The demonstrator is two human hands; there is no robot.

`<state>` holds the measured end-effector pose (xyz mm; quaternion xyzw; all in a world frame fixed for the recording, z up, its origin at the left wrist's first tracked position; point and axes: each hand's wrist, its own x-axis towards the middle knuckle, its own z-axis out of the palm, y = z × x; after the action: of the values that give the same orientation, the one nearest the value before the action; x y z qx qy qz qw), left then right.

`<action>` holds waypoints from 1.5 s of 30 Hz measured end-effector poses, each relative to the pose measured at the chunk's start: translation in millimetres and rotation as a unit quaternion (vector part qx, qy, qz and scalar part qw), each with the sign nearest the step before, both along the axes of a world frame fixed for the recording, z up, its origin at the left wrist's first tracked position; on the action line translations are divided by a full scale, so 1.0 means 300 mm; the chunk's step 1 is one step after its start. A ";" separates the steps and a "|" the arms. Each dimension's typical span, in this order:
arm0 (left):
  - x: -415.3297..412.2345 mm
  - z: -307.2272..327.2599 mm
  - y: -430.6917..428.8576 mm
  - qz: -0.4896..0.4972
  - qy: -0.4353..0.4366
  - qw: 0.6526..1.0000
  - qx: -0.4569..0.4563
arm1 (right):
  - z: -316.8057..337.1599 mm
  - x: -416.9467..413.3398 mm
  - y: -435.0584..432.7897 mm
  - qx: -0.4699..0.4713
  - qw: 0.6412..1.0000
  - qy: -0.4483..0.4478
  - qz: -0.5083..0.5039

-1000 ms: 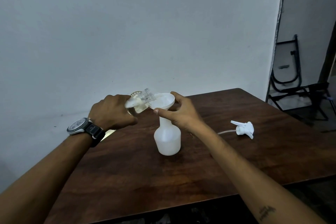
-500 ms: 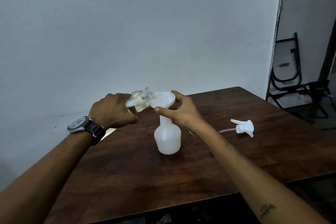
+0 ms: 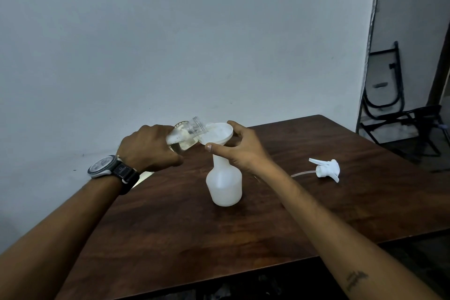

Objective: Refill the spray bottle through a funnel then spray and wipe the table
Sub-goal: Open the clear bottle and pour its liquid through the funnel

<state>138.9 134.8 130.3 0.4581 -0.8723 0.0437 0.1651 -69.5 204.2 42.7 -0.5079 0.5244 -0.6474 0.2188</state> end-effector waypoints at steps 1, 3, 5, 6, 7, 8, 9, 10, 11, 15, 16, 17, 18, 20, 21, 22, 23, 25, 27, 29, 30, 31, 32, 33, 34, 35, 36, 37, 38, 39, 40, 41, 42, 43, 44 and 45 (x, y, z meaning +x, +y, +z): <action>0.000 0.000 -0.001 0.000 0.001 1.000 0.000 | 0.001 0.000 0.001 0.000 1.000 0.002 0.001; 0.001 -0.001 -0.002 0.001 0.002 1.000 0.004 | 0.001 0.000 0.001 0.003 1.000 0.006 -0.001; 0.000 -0.003 -0.003 -0.002 0.004 1.000 0.006 | 0.000 0.002 0.000 0.004 1.000 0.008 -0.005; -0.001 -0.004 -0.002 -0.003 0.003 1.000 0.005 | -0.001 0.001 -0.001 0.005 1.000 0.010 -0.008; -0.002 -0.005 0.000 -0.003 0.002 1.000 0.003 | -0.002 0.001 -0.001 0.006 1.000 0.011 -0.010; -0.003 -0.005 0.002 -0.002 0.000 1.000 0.002 | -0.002 -0.002 0.000 0.004 1.000 0.012 -0.008; -0.004 -0.004 0.002 -0.002 0.000 1.000 0.002 | 0.000 -0.002 0.004 0.002 1.000 0.012 -0.003; -0.003 -0.004 0.001 -0.002 0.000 1.000 0.002 | 0.001 -0.003 0.007 -0.001 1.000 0.013 0.001; -0.003 -0.004 -0.001 -0.002 0.000 1.000 0.001 | 0.003 -0.003 0.009 -0.001 1.000 0.013 0.001; -0.002 -0.006 -0.006 0.002 -0.003 1.000 -0.005 | 0.004 -0.001 0.013 -0.001 1.000 0.009 0.003; -0.003 -0.006 -0.006 0.002 -0.004 1.000 -0.005 | 0.003 0.000 0.009 0.000 1.000 0.007 0.005; -0.004 -0.006 -0.005 0.001 -0.005 1.000 -0.004 | 0.004 0.001 0.008 0.002 1.000 0.003 0.005; -0.006 -0.005 -0.005 0.000 -0.006 1.000 -0.004 | 0.005 0.000 0.007 0.002 1.000 0.001 0.006; -0.008 -0.002 -0.002 0.000 -0.008 1.000 -0.004 | 0.006 -0.001 0.007 0.003 1.000 -0.001 0.006; -0.008 0.000 -0.001 0.001 -0.010 1.000 -0.004 | 0.006 -0.002 0.007 0.005 1.000 -0.001 0.007; -0.008 0.001 -0.001 0.001 -0.011 1.000 -0.005 | 0.005 -0.003 0.007 0.005 1.000 -0.001 0.009; -0.008 0.003 0.000 -0.001 -0.012 1.000 -0.006 | 0.006 -0.002 0.008 0.006 1.000 -0.001 0.010; -0.007 0.003 -0.003 -0.001 -0.012 1.000 -0.008 | 0.004 -0.001 0.006 0.006 1.000 -0.001 0.008; -0.006 -0.001 -0.008 0.000 -0.010 1.000 -0.012 | 0.004 0.001 0.003 0.007 1.000 -0.003 0.005; -0.007 -0.004 -0.012 0.001 -0.012 1.000 -0.015 | 0.003 -0.001 0.004 0.005 1.000 -0.006 0.008; -0.007 -0.005 -0.015 0.001 -0.012 1.000 -0.014 | 0.003 -0.001 0.005 0.005 1.000 -0.007 0.009; -0.007 -0.005 -0.015 0.000 -0.011 1.000 -0.011 | 0.006 -0.001 0.009 0.005 1.000 -0.008 0.011; -0.006 -0.005 -0.017 -0.001 -0.011 1.000 -0.008 | 0.006 -0.002 0.009 0.005 1.000 -0.009 0.014; -0.006 -0.006 -0.017 -0.001 -0.010 1.000 -0.004 | 0.007 -0.003 0.011 0.005 1.000 -0.010 0.015; -0.005 -0.007 -0.018 -0.002 -0.010 1.000 -0.002 | 0.006 -0.003 0.011 0.004 1.000 -0.010 0.016; -0.005 -0.007 -0.018 -0.002 -0.010 1.000 -0.001 | 0.006 -0.004 0.011 0.005 1.000 -0.010 0.016; -0.004 -0.007 -0.020 -0.002 -0.009 1.000 0.000 | 0.005 -0.004 0.010 0.003 1.000 -0.011 0.017; -0.004 -0.006 -0.020 -0.002 -0.008 1.000 0.001 | 0.005 -0.004 0.011 0.002 1.000 -0.012 0.018; -0.004 -0.005 -0.021 -0.002 -0.008 1.000 0.000 | 0.004 -0.004 0.011 0.002 1.000 -0.013 0.018; -0.005 -0.004 -0.021 -0.001 -0.010 1.000 -0.001 | 0.004 -0.004 0.012 0.002 1.000 -0.013 0.019; -0.006 -0.002 -0.021 -0.001 -0.012 1.000 -0.002 | 0.004 -0.004 0.012 0.003 1.000 -0.011 0.020; -0.007 -0.002 -0.019 -0.001 -0.013 1.000 -0.003 | 0.005 -0.005 0.013 0.003 1.000 -0.010 0.021; -0.008 -0.002 -0.020 -0.001 -0.013 1.000 -0.003 | 0.005 -0.006 0.013 0.002 1.000 -0.009 0.021; -0.008 -0.002 -0.019 -0.001 -0.012 1.000 -0.003 | 0.005 -0.006 0.013 0.002 1.000 -0.008 0.021; -0.008 -0.002 -0.018 -0.001 -0.011 1.000 -0.004 | 0.004 -0.006 0.012 0.001 1.000 -0.008 0.020; -0.008 -0.001 -0.018 -0.001 -0.009 1.000 -0.004 | 0.002 -0.006 0.011 0.001 1.000 -0.008 0.019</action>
<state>136.5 129.5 130.0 0.4561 -0.8741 0.0515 0.1590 -71.4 207.5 43.4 -0.5123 0.5137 -0.6466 0.2355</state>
